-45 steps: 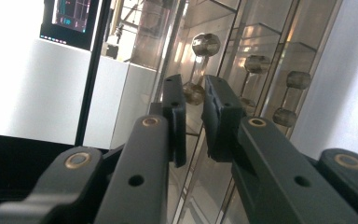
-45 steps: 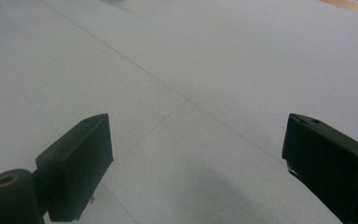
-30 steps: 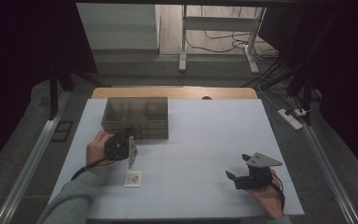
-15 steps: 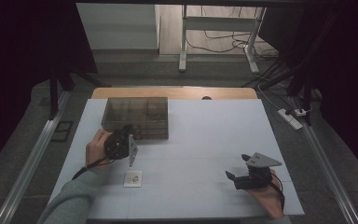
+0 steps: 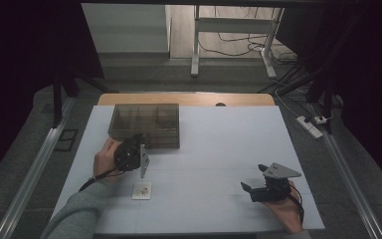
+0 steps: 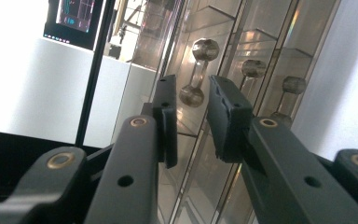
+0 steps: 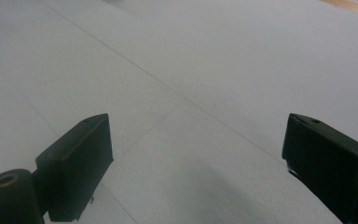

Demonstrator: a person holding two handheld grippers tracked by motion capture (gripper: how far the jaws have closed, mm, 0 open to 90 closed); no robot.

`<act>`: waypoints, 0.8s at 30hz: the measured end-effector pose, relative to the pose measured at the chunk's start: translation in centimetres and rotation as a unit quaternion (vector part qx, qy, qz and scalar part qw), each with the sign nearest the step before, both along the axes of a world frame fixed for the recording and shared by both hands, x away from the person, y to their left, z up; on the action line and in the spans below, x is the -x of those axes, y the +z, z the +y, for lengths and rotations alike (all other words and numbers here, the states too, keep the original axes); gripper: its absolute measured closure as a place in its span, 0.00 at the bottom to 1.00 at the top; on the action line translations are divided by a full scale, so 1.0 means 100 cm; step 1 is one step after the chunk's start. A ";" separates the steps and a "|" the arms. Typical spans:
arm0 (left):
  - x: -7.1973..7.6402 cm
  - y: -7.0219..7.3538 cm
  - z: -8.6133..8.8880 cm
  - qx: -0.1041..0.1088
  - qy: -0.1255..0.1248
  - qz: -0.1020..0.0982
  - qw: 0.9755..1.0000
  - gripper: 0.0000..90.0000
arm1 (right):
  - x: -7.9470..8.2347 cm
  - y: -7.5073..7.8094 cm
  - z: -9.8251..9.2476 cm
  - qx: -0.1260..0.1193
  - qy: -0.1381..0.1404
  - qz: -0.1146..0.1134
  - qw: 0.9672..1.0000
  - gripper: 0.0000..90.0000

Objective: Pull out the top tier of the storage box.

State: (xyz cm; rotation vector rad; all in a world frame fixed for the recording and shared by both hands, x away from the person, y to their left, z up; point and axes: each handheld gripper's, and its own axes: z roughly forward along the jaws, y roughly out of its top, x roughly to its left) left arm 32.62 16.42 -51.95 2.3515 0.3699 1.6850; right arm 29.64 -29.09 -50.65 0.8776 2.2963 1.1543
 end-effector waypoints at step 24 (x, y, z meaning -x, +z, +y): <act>-0.001 -0.003 -0.002 -0.012 0.004 -0.016 1.000 0.89 | 0.000 0.000 0.000 0.000 -0.002 -0.001 1.000 0.09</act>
